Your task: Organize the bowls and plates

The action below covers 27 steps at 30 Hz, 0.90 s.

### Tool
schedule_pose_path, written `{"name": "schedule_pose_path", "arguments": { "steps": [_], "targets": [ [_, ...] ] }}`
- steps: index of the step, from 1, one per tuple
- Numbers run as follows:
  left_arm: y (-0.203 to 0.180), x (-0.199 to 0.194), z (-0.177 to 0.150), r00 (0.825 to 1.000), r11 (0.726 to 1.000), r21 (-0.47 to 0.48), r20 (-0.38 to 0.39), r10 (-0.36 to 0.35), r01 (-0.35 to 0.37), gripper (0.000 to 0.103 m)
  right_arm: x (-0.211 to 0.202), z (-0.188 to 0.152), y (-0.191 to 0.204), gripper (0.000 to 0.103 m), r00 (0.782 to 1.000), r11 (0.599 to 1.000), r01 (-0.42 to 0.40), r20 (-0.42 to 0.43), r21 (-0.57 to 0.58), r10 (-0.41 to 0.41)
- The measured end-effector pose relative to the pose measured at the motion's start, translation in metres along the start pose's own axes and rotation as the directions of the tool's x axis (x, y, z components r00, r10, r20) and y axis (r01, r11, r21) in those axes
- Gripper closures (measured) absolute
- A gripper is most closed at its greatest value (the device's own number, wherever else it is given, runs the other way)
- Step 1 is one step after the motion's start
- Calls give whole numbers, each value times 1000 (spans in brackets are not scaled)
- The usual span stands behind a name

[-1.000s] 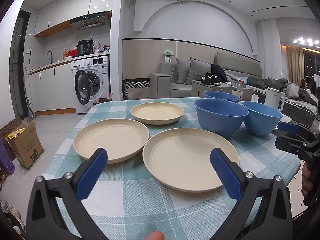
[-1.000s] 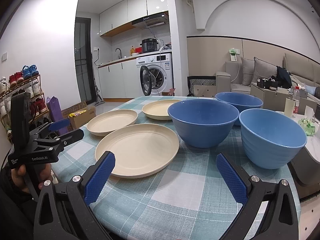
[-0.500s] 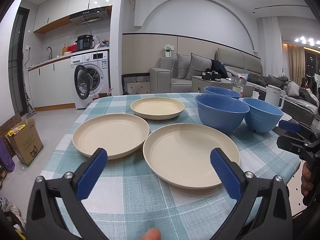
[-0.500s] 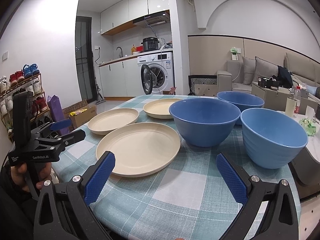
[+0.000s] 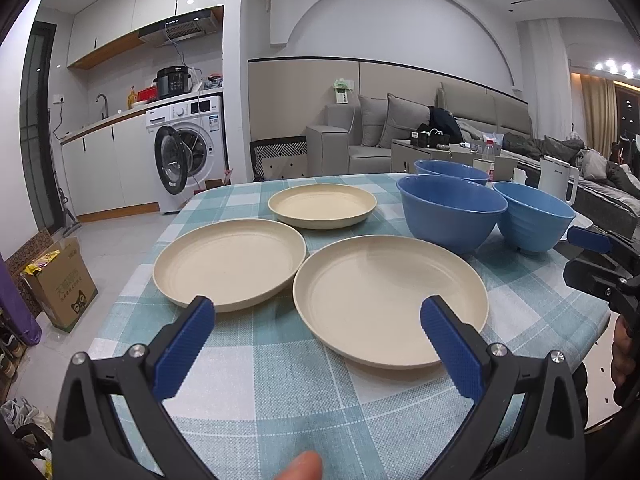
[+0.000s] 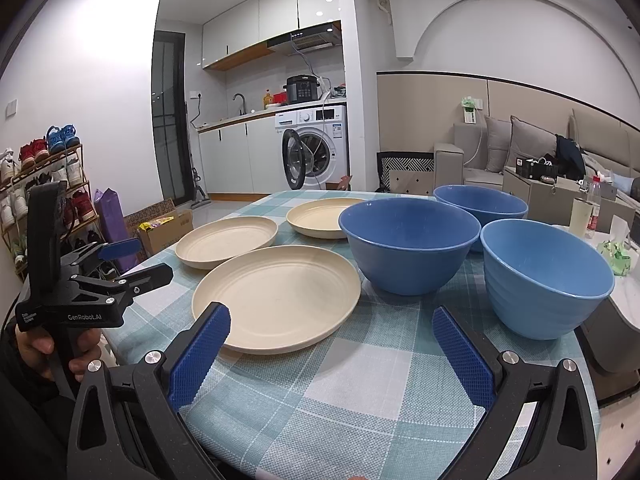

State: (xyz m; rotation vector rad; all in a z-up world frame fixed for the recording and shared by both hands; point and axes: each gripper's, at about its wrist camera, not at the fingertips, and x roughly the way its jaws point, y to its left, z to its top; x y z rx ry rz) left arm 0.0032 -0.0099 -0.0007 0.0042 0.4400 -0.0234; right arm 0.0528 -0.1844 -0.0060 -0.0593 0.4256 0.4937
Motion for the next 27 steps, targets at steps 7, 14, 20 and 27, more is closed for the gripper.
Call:
{"name": "schedule_pose_path", "arguments": {
  "steps": [7,14,20,27],
  "targets": [
    [1,-4,2,1000,1000,1,-1,-16,16,0,-1,1,-1,0,1000,1000,-3,-2,5,3],
    [-1,-12,10,1000,1000,23,21,-19,18,0,-3,4,-7,0,1000,1000,6,7,9,-7],
    [-3,-11,15,1000,999,40,11,10,-10,0,-5,7,-10,0,1000,1000,10,6,5,-10],
    [1,-9,24,999,999,15,5,33,-33,0,-7,21,-16,0,1000,1000,23,1,5,-23]
  ]
}}
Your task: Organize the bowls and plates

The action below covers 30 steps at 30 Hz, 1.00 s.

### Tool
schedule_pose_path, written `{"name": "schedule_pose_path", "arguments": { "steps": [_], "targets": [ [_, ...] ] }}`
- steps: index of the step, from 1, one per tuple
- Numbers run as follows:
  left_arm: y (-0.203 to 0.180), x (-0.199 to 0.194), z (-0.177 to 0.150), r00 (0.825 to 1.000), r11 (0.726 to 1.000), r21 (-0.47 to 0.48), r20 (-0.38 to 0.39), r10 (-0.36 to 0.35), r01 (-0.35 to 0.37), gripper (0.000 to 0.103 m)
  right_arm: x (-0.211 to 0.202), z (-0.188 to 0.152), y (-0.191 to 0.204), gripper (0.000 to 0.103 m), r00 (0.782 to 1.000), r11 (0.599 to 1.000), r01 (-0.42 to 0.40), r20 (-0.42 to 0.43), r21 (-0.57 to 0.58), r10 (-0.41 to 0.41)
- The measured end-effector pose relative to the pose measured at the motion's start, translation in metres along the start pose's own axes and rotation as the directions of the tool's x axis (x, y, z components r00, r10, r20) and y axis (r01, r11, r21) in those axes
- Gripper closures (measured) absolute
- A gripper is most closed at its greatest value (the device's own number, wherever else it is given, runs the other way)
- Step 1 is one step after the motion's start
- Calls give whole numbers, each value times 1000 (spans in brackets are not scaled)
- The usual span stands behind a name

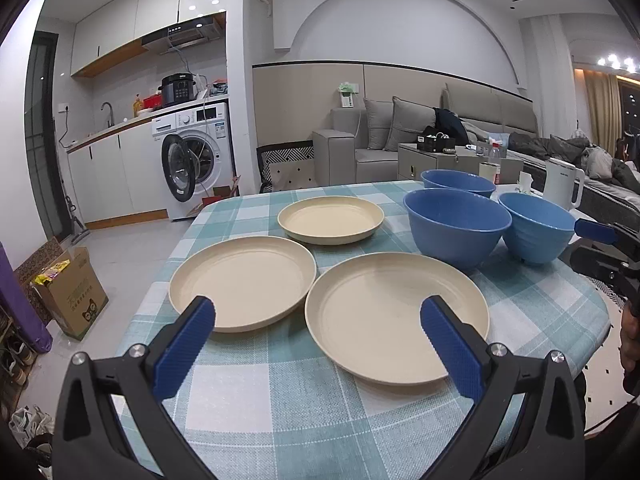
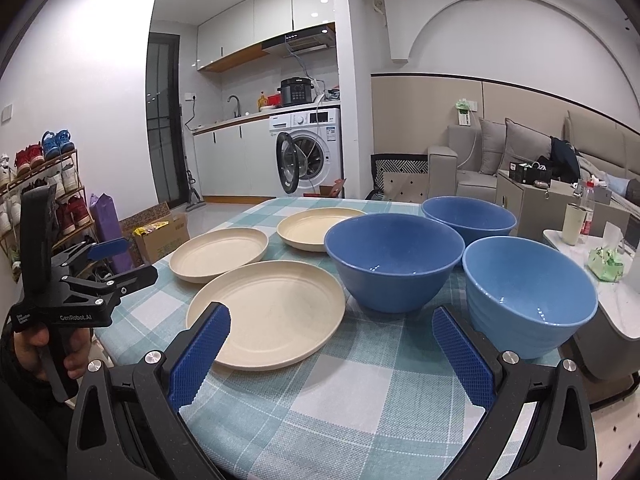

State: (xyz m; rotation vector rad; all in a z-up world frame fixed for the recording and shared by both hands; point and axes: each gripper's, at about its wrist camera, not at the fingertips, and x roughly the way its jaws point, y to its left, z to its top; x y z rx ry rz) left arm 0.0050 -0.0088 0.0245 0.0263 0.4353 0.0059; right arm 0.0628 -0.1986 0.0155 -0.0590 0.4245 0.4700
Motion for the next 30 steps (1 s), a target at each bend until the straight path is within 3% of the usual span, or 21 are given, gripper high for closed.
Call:
{"name": "schedule_pose_path", "arguments": {
  "steps": [9,18,30],
  "targets": [
    [0,1,16,1000,999,26,19,25,-25,0,-6,24,-6,0,1000,999,29,9,-21,-29],
    [3,5,36,999,1000,14,27,18,-18,0,-2,44,-6,0,1000,1000,-18,-5,-17,18],
    [11,8,66,997,999,-16,74,33,-32,0,-5,80,-9,0,1000,999,-3,9,-33,3]
  ]
}}
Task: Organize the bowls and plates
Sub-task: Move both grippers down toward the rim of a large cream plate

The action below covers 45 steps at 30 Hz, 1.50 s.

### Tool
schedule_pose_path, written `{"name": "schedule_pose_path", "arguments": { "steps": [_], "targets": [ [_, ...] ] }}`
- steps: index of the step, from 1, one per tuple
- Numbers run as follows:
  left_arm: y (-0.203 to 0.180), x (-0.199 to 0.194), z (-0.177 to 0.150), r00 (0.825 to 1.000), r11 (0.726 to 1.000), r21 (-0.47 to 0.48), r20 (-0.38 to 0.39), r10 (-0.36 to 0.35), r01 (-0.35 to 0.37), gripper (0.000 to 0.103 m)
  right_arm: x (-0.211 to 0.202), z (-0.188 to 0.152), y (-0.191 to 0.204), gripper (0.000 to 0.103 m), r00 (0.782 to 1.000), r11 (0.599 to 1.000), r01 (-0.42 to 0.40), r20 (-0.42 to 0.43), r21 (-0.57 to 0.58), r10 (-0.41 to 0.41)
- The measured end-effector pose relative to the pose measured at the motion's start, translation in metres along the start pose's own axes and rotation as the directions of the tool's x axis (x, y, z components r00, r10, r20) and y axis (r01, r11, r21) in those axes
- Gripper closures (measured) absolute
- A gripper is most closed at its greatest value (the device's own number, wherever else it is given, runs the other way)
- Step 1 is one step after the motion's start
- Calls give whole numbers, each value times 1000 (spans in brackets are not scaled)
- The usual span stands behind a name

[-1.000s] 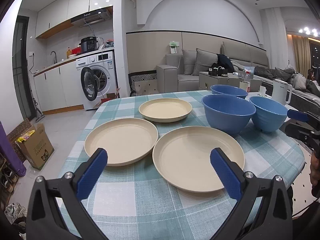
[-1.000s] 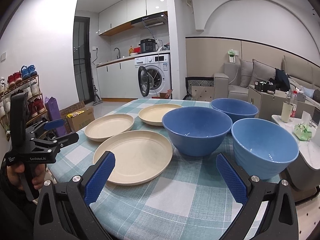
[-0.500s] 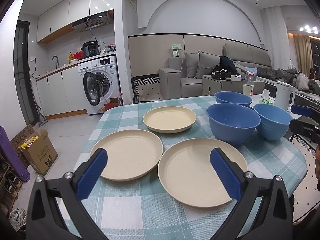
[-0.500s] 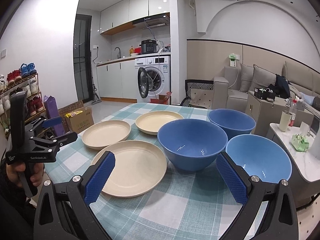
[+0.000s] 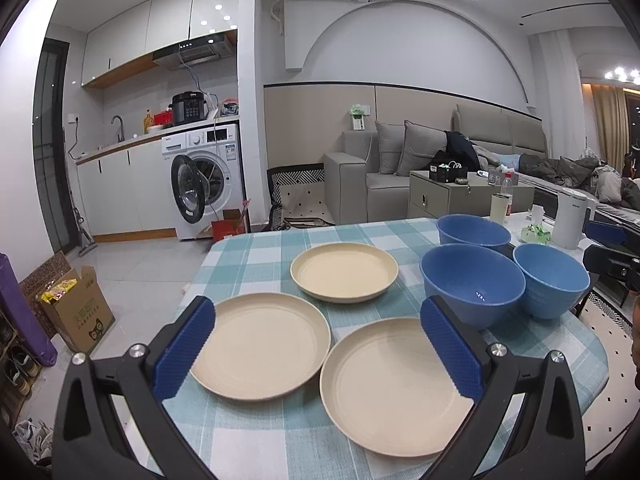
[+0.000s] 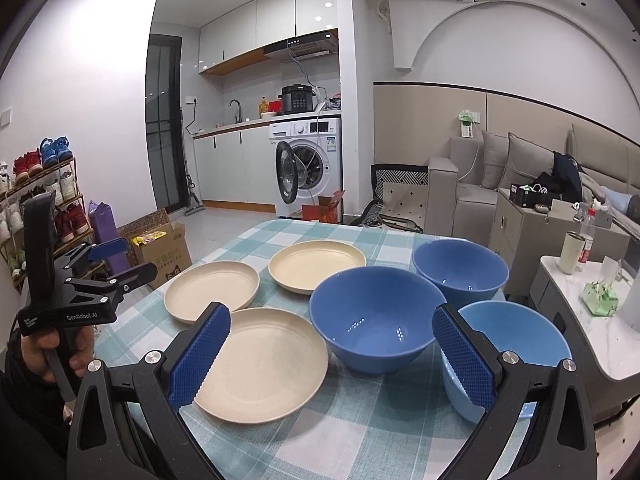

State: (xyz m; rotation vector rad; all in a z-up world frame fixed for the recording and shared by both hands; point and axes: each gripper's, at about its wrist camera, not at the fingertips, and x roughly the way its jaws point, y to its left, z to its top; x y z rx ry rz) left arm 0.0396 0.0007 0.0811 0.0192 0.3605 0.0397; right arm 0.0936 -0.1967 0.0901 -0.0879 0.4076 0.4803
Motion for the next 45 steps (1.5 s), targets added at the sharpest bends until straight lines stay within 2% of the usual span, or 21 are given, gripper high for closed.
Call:
{"name": "schedule_pose_path", "arguments": {
  "steps": [11,23,31,38,45],
  "targets": [
    [4,11,25,1000,1000,10,18,25,-25,0,12,39,1,0,1000,999,-9,-5,-33,9],
    [14,41,41,1000,1000,-14,-19,15,-15,0,45,74,-11,0,997,1000,-28,-71,-8,27],
    [19,57,56,999,999,-12,-21,37,-37,0,59,106,-27,0,997,998,-47,-62,34,49],
    [25,73,70,999,999,-22,-30,36,-37,0,61,144,-31,0,998,999,-45,-47,2,45],
    [29,95,82,998,998,-40,-48,36,-38,0,83,164,-39,0,996,999,-52,-78,13,53]
  ]
}}
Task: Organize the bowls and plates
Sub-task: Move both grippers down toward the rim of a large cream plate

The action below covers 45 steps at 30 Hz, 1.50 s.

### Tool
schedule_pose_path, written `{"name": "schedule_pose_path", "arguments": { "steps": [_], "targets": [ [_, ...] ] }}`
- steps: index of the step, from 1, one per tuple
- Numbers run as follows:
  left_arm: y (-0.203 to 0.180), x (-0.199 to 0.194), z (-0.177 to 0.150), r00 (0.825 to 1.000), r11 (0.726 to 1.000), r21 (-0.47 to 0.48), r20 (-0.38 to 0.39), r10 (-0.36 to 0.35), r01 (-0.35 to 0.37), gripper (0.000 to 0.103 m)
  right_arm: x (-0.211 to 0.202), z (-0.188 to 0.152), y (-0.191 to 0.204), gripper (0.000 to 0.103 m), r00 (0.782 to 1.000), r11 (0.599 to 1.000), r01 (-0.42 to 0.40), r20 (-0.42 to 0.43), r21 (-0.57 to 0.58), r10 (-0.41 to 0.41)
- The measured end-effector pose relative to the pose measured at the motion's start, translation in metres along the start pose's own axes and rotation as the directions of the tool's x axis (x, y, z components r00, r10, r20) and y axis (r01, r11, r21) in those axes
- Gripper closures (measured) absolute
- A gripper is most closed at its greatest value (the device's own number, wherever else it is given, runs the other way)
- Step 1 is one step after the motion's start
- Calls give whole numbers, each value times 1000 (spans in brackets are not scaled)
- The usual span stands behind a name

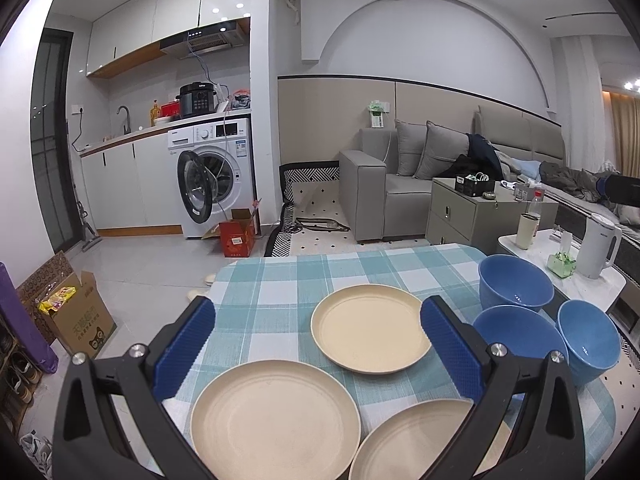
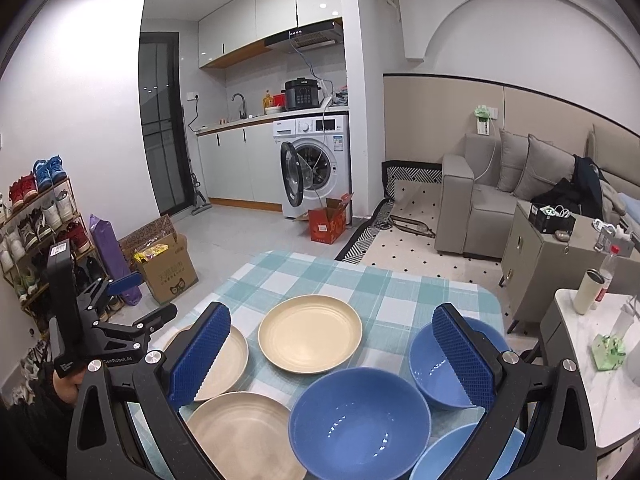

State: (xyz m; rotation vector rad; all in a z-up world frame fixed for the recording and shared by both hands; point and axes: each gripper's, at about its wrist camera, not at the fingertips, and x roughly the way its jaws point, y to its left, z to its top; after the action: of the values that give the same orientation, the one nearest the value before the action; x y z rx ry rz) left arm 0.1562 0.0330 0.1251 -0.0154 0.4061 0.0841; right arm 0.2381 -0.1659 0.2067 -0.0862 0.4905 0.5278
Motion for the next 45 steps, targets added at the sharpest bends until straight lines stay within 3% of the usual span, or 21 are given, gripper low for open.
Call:
{"name": "schedule_pose_path", "arguments": {
  "steps": [10,17,26,33,38,45],
  "targets": [
    [0,39,-4,998,1000,-3,-69,2,-3,0,83,-2,-5,0,991,1000,-11,-134,18,13],
    [4,64,-8,993,1000,-9,-115,5,-7,0,143,-4,-14,0,969,999,-2,-246,43,13],
    [20,92,-12,985,999,-35,-169,18,-24,0,189,-1,-12,0,944,1000,-13,-330,10,15],
    [25,115,-16,976,998,-48,-215,19,-30,0,229,-8,-9,0,906,1000,-26,-422,-1,23],
    [27,134,-21,965,998,-45,-263,27,-40,0,255,-13,-13,0,874,998,-48,-482,51,66],
    [27,158,-27,946,998,-38,-323,34,-49,0,290,-18,-19,0,830,998,-30,-554,55,56]
  ]
}}
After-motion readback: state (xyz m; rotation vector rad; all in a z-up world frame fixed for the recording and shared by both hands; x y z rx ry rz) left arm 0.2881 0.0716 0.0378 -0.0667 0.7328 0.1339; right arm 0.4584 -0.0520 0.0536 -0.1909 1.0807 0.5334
